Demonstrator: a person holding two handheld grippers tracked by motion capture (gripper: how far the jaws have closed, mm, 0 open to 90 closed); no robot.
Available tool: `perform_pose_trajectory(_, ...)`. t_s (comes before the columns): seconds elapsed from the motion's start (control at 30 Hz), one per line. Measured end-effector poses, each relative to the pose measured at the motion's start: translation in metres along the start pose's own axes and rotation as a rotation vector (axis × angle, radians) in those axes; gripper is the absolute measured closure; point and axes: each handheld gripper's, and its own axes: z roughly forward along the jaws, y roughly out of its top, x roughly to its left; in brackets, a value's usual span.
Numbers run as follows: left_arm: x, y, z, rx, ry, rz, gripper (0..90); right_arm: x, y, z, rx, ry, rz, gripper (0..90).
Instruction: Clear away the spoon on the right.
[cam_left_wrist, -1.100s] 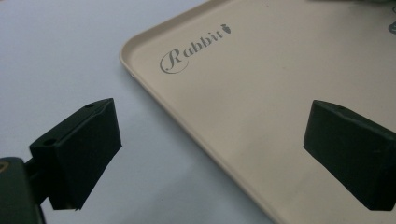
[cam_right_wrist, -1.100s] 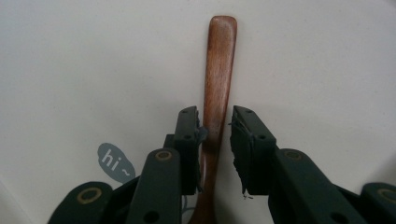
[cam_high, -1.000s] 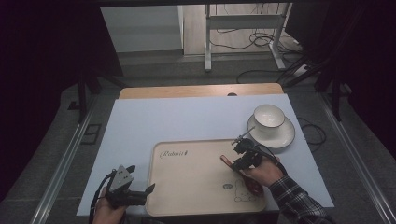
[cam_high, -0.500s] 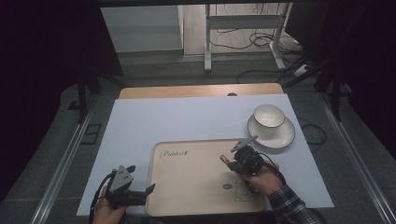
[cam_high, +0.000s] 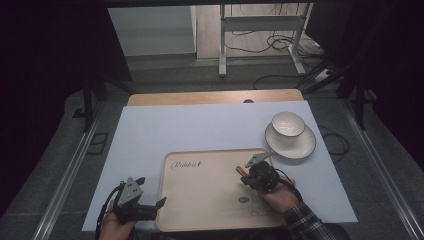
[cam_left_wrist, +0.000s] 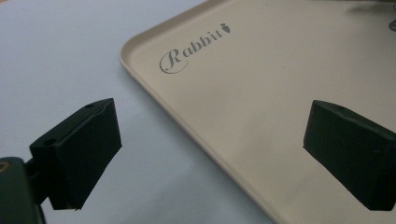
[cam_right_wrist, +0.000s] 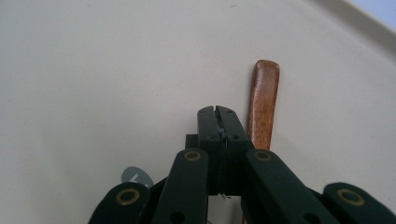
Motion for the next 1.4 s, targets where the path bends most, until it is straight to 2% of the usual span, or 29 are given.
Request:
perform_pose_trajectory(0.63,0.0,0.0,0.0,0.0,0.0,0.0,3.8,-0.007,-0.006,0.005,0.018,-0.027,0.009,89.9)
perform_pose_trajectory(1.4,0.002,-0.001,-0.002,-0.02,-0.018,-0.012,3.1,-0.022,-0.011,0.001,0.017,-0.056,0.056,89.9)
